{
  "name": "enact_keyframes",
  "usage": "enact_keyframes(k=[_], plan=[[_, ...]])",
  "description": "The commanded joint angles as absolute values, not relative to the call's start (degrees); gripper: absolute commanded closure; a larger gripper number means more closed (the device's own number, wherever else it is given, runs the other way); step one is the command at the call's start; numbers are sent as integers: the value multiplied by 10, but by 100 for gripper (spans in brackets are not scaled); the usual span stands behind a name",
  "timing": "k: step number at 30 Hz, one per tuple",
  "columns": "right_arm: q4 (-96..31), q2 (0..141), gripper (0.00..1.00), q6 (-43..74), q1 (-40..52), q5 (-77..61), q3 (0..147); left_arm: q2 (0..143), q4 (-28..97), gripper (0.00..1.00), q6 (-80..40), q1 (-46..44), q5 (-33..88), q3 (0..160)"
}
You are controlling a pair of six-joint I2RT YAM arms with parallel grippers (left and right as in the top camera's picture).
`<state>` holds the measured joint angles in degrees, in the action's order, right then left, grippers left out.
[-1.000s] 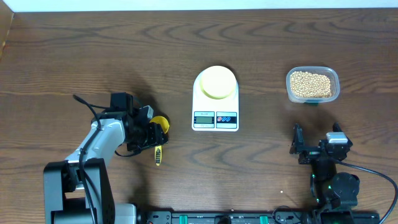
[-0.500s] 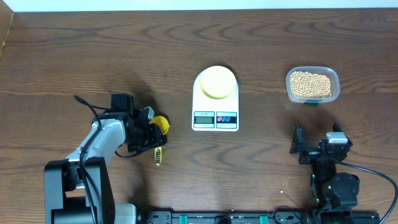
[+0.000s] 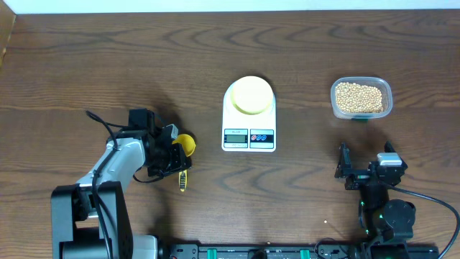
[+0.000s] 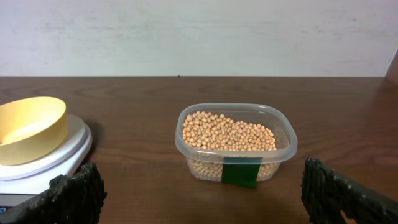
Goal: Scoop item into bowl and weigh 50g on scale
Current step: 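Lower the left gripper over the scoop cup and close on it, then lift the scoop with the left gripper and raise it upright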
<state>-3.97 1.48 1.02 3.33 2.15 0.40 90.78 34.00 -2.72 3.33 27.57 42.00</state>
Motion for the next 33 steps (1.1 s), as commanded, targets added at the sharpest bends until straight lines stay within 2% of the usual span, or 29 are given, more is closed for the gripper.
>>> enact_keyframes(k=[1, 6, 11, 18, 33], plan=[[-41, 13, 1, 17, 29, 22, 3, 917, 339, 73, -22, 34, 279, 414], [-41, 13, 1, 17, 29, 22, 3, 917, 339, 76, -22, 34, 279, 414], [-41, 13, 1, 17, 29, 22, 3, 917, 339, 85, -22, 34, 279, 414], [-41, 13, 1, 17, 29, 22, 3, 917, 339, 92, -33, 34, 281, 415], [-41, 13, 1, 17, 29, 22, 3, 917, 340, 93, -35, 34, 312, 416]])
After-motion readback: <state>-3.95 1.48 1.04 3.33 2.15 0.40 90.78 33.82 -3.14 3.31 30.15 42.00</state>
